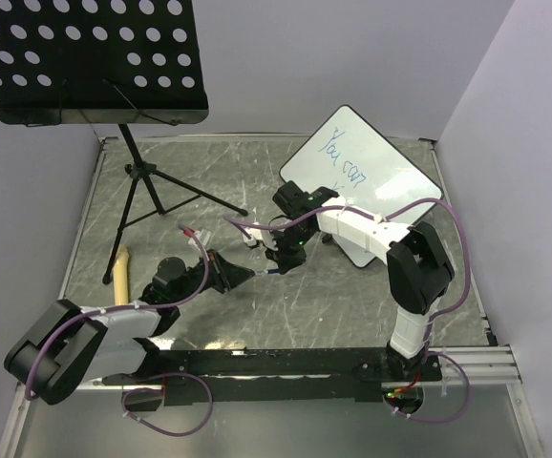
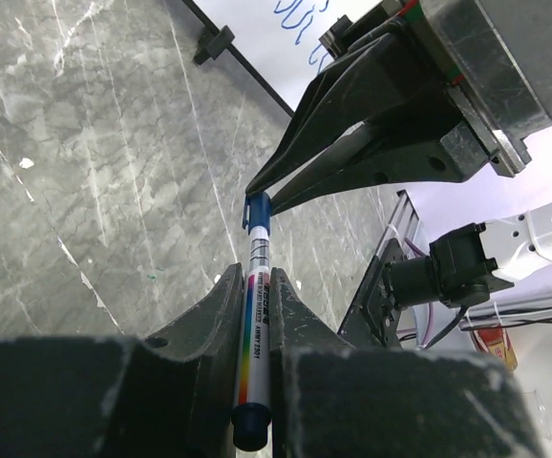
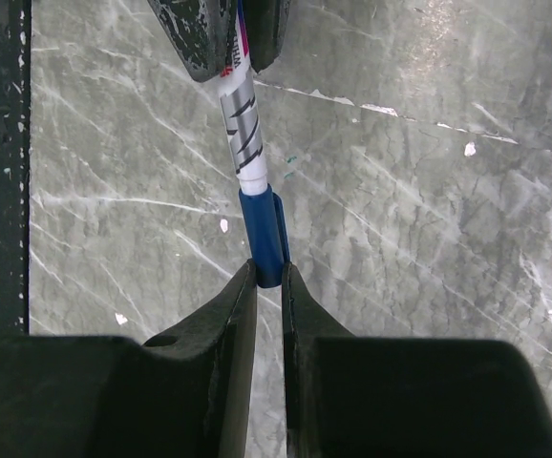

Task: Write a sentence on the whiteboard
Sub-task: Insert the whiteboard marker without the cap into the pen cap.

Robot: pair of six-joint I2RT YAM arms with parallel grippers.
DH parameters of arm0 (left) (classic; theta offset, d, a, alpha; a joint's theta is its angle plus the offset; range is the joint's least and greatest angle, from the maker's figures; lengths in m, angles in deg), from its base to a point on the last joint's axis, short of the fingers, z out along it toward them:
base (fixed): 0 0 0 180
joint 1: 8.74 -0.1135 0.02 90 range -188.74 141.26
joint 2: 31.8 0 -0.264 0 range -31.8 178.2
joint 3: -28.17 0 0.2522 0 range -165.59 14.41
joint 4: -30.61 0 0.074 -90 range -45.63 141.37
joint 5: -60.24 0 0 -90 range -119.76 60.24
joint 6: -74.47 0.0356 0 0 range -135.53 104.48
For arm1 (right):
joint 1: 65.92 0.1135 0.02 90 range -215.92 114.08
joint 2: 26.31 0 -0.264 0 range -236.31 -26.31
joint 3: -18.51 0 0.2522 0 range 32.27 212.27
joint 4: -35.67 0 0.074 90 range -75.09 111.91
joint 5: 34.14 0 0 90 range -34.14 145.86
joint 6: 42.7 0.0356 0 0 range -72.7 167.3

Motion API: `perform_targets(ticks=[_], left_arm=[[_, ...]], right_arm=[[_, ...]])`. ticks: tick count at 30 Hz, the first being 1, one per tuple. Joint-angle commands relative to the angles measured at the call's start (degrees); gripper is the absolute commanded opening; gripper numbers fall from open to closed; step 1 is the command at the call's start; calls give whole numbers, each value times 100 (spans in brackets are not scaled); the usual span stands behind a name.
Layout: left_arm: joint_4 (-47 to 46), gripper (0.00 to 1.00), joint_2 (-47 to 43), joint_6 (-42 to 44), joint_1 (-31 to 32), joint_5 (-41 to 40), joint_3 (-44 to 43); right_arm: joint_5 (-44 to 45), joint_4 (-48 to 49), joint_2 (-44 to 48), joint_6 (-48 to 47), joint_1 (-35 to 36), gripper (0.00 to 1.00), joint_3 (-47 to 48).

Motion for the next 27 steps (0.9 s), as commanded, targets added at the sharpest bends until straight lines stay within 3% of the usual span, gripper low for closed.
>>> perform_targets(ticks=[1, 11, 18, 27], left_arm=[[-313, 1, 120, -5, 40, 278, -286], [-226, 1, 709, 223, 364, 296, -611], [-892, 1, 1377, 57, 646, 173, -647], [-1060, 1, 1211, 3, 735, -118, -594]], right_arm=[[-259, 69, 190, -12, 69, 2, 180], [-567, 201, 445, 269, 200, 0, 408], [-690, 535, 577, 541, 297, 0, 356], [-804, 1027, 788, 770, 315, 0, -48]])
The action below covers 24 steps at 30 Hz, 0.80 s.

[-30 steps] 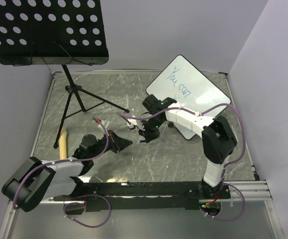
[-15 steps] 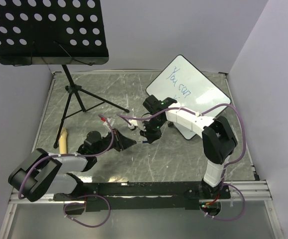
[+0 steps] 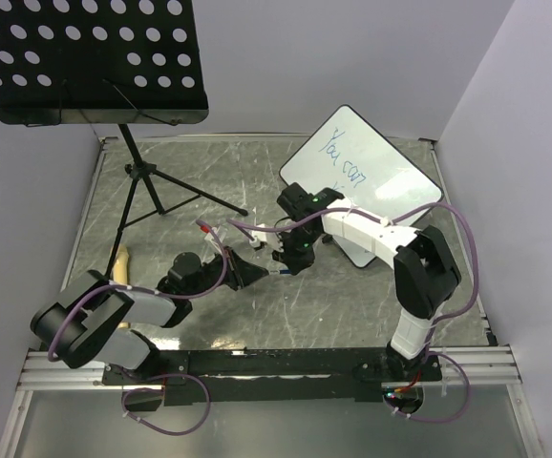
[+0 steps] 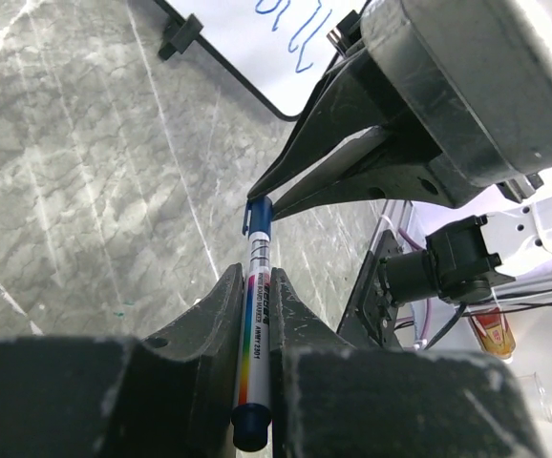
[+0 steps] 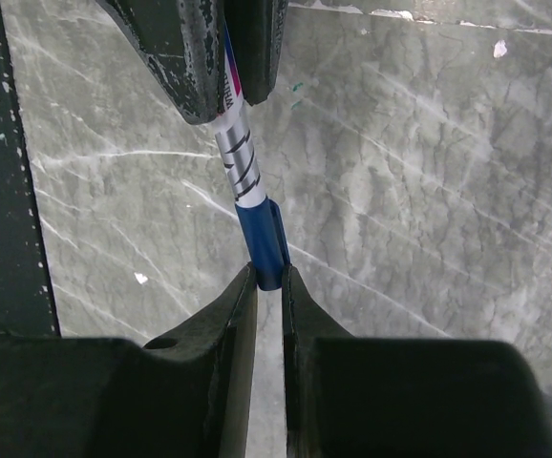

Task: Write a sentence on the whiteboard
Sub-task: Insert the whiteboard marker without the cap into the pen cap.

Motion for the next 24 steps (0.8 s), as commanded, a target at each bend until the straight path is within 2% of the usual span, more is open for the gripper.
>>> perform_targets(ticks=[1, 24], left_arm=[[-173, 1, -103, 19, 234, -39, -104], [-726, 1, 441, -183, 392, 40, -201]], right_arm=[[-1495, 1366, 563, 307, 304, 0, 50], [-2022, 1911, 897, 676, 436, 0, 50]])
